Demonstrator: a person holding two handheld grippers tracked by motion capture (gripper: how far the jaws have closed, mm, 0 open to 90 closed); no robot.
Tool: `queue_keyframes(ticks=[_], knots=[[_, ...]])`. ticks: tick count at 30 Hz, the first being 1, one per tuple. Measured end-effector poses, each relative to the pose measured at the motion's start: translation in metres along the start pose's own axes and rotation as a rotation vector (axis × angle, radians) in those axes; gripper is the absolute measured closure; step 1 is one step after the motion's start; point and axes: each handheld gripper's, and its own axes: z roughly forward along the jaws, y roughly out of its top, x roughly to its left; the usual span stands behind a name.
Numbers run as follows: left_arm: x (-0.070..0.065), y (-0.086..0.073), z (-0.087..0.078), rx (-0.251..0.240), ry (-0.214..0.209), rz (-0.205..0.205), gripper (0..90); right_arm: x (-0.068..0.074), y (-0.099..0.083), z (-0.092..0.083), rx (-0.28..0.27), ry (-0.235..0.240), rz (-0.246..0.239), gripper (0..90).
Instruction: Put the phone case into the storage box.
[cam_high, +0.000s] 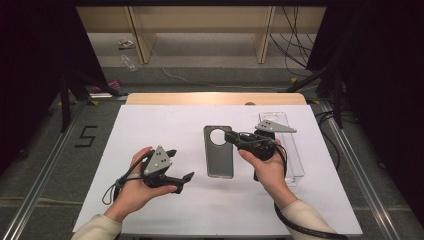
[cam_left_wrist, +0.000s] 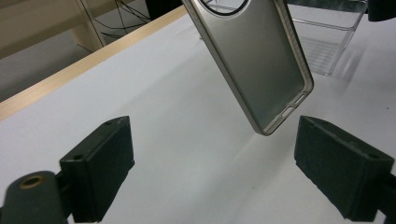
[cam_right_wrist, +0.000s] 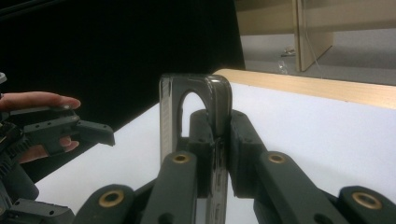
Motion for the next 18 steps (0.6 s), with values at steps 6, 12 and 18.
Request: queue_keyframes(ticks=[6,12,18], knots=[[0.0029,-0.0029,-0.0027,0.007,0.018,-0.004,8.9,-0.0007,0.001,-0.0011,-0.002,-0.002,0.0,82.0],[0.0065,-0.0065,-0.0053,0.021,0.044,-0.005,4.9,-0.0006,0.0018,-0.0018,-0.005,-0.004,0.002,82.0],[0.0105,-0.0101,-0.009,0.031,0.065,-0.012,2.0,-0.0015,0.0025,-0.0026,-0.008,-0.007,0.0,82.0]])
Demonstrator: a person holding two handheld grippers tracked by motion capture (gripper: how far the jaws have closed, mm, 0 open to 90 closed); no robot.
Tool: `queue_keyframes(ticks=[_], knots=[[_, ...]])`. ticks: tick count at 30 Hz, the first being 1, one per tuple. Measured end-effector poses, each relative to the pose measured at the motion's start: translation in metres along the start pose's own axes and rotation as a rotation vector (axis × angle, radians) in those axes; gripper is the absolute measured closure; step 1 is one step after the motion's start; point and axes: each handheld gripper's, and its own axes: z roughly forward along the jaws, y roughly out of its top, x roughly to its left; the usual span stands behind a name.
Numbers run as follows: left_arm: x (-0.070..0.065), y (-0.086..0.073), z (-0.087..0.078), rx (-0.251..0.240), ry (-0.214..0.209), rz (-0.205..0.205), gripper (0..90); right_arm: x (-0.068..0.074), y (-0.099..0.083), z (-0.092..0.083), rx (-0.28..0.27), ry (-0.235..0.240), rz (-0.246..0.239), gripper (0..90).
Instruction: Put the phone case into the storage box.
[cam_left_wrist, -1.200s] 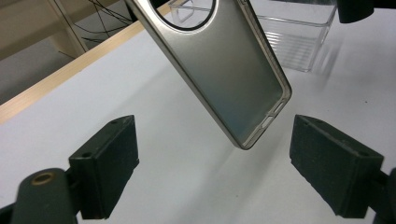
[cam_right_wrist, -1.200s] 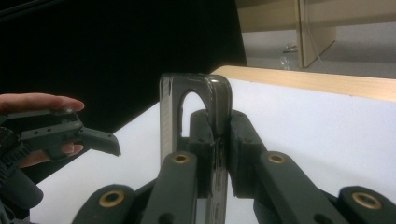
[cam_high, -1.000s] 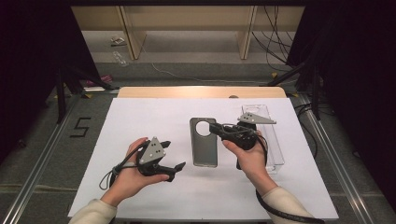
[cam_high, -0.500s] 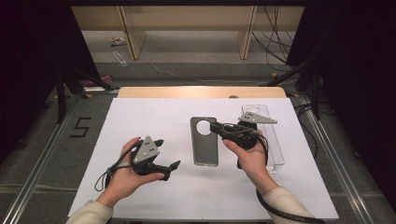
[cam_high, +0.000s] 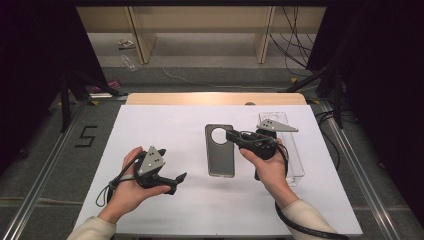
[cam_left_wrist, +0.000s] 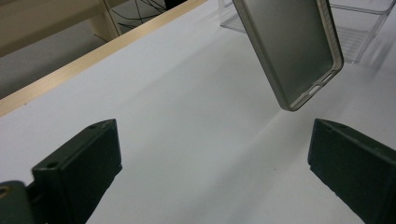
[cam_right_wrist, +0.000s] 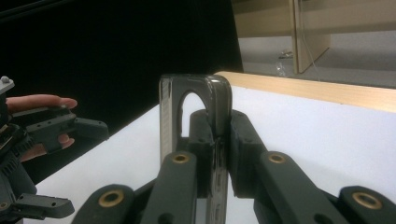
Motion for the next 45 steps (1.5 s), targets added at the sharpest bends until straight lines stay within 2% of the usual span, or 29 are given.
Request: queue_keyframes(ticks=[13,45], knots=[[0.004,-0.007,-0.003,0.015,0.021,-0.002,0.0,-0.001,0.002,-0.003,-0.007,-0.009,0.002,82.0],[0.005,-0.011,-0.002,0.022,0.023,-0.009,0.0,-0.009,0.012,-0.015,-0.032,-0.047,-0.014,82.0]])
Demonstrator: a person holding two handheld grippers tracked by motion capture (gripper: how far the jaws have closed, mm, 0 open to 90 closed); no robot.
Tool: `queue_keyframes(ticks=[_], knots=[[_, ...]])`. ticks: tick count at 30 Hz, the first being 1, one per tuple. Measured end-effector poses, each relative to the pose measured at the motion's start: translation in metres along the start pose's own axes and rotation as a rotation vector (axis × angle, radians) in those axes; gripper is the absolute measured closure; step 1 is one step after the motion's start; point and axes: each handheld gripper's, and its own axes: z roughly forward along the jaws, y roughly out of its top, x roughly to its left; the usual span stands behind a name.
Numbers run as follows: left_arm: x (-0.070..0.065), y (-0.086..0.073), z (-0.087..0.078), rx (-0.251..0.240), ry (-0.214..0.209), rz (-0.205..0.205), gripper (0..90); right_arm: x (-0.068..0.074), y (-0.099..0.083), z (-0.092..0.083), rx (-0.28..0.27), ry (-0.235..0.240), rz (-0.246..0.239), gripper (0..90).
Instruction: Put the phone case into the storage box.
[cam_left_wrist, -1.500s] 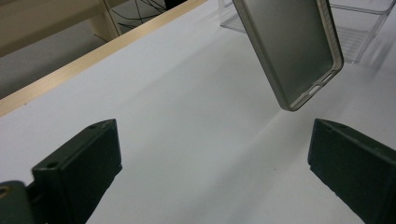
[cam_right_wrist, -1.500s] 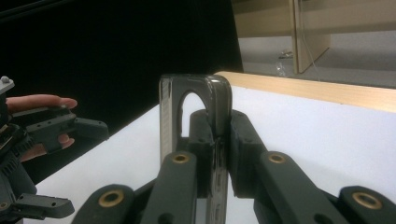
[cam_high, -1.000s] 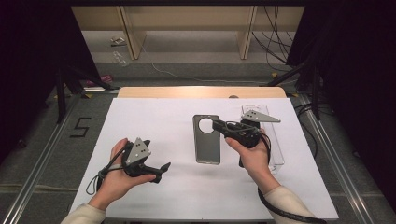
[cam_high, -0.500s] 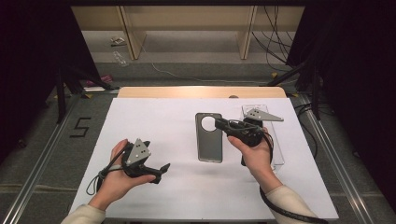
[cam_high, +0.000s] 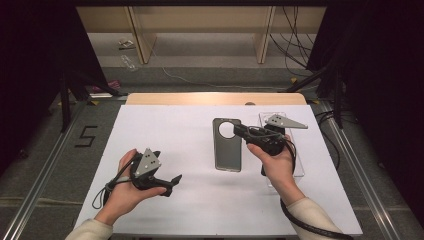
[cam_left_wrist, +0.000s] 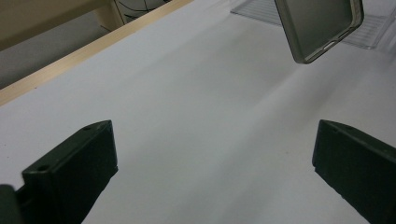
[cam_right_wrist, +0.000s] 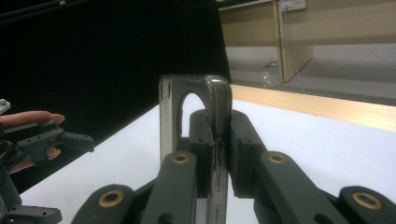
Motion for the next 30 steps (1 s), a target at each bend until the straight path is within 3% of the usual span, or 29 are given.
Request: queue_keyframes(ticks=[30], knots=[[0.002,0.0,0.0,-0.003,0.001,-0.004,0.0,-0.01,0.009,-0.011,-0.023,-0.047,-0.011,81.9]])
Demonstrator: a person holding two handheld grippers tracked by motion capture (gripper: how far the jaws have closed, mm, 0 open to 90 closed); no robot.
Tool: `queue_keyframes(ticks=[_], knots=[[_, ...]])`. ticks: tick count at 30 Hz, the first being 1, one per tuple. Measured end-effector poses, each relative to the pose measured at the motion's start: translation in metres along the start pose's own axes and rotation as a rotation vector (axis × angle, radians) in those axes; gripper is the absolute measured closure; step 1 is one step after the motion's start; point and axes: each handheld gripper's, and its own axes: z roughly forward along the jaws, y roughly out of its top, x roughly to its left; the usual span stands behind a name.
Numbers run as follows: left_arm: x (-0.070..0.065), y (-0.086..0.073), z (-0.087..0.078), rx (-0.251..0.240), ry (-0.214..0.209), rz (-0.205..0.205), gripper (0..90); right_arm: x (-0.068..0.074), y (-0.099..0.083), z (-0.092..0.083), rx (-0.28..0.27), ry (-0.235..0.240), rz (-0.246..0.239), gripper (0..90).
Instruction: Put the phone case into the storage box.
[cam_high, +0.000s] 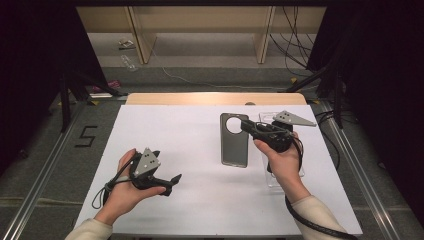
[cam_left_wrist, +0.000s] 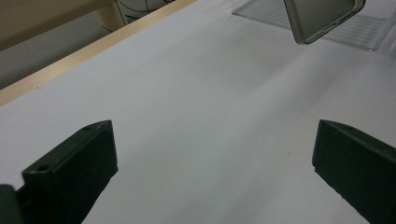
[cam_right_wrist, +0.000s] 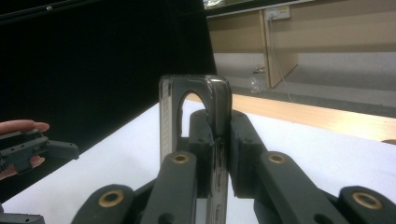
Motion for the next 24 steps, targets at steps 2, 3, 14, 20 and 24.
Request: queue_keyframes(ticks=[2,3,14,20,24], knots=[[0.0002,0.0,-0.0001,0.0,0.0,-0.001,0.0,-0.0004,0.0005,-0.0006,0.0,-0.002,-0.001,81.9],[0.0003,0.0,-0.0001,0.0,0.001,-0.001,0.0,-0.0006,0.0008,-0.0009,-0.002,-0.003,0.0,81.9],[0.0006,0.0002,-0.0004,-0.003,0.003,-0.001,0.0,-0.0043,0.0035,-0.0044,-0.012,-0.015,0.0,82.0],[0.0012,0.0003,-0.0009,-0.006,0.005,-0.004,0.0,-0.0058,0.0051,-0.0063,-0.016,-0.022,0.0,82.0],[0.0014,0.0004,-0.0011,-0.006,0.006,-0.005,0.0,-0.0073,0.0063,-0.008,-0.02,-0.029,-0.002,81.9]])
